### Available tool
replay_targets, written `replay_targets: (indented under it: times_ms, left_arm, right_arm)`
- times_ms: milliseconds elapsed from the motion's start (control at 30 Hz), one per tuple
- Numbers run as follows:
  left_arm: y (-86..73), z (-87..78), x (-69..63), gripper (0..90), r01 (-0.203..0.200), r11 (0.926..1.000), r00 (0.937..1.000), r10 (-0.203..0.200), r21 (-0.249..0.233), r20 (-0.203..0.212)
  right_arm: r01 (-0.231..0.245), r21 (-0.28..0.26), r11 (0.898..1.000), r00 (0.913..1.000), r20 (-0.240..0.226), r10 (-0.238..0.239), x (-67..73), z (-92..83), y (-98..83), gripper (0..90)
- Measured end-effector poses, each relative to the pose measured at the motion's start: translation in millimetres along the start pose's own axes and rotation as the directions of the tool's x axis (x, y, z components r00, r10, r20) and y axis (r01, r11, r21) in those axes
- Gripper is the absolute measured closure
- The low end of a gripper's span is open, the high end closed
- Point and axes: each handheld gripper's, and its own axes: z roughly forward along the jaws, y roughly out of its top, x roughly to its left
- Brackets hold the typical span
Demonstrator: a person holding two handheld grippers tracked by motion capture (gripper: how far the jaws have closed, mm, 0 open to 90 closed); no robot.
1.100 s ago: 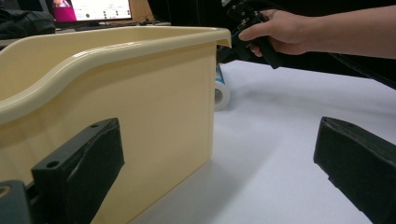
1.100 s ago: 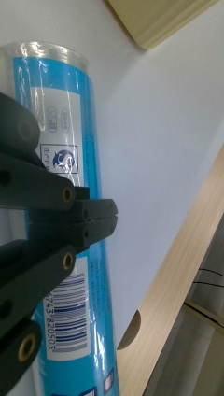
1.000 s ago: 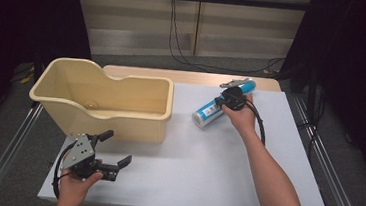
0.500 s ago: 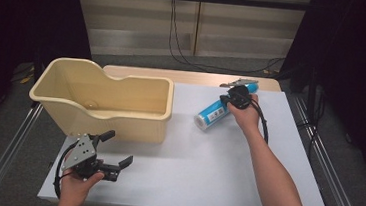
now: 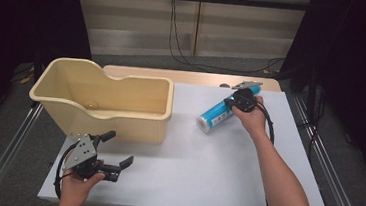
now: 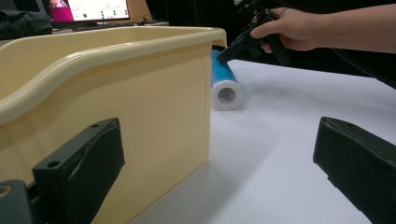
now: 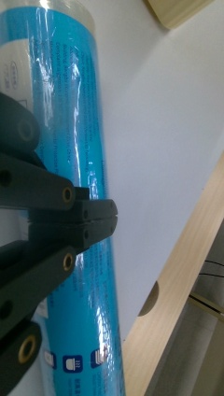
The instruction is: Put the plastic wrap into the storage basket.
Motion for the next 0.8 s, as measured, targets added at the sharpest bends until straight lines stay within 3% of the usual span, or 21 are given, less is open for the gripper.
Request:
replay_targets:
  times_ms: [100, 200, 333, 500, 567, 800]
  left_arm:
    - [0.6, 0.1, -1.1, 1.7, 0.010, 0.9999, 0.9999, -0.010, -0.011, -0.006]
    - [1.2, 0.7, -1.8, 1.7, 0.007, 0.9999, 1.0000, -0.007, -0.010, -0.002]
    - [1.0, 3.3, -2.9, 1.7, 0.002, 1.0000, 1.0000, -0.002, -0.001, 0.005]
    - [-0.6, 5.1, -1.7, 1.8, 0.004, 1.0000, 0.9998, -0.004, 0.004, 0.019]
    - [-0.8, 5.3, -0.9, 1.7, 0.005, 1.0000, 0.9997, -0.006, 0.003, 0.022]
    - [0.3, 8.3, -1.5, 1.8, 0.001, 1.0000, 0.9997, -0.001, 0.003, 0.024]
  right_arm:
    - [0.010, -0.002, 1.000, 0.9999, 0.001, -0.010, -2.1, -10.2, -8.3, 90.0]
    - [-0.019, -0.030, 0.999, 0.9998, -0.010, 0.019, -6.7, -16.2, -10.0, 90.0]
    - [-0.033, -0.055, 0.998, 0.9994, 0.007, 0.033, -8.6, -12.9, -5.5, 90.0]
    - [-0.054, -0.030, 0.998, 0.9985, 0.005, 0.054, -10.4, 4.8, -3.2, 90.0]
    - [-0.033, -0.006, 0.999, 0.9993, 0.017, 0.033, -9.8, 9.0, -4.8, 90.0]
    - [-0.008, 0.003, 1.000, 1.0000, 0.003, 0.008, -8.2, -2.7, -8.6, 90.0]
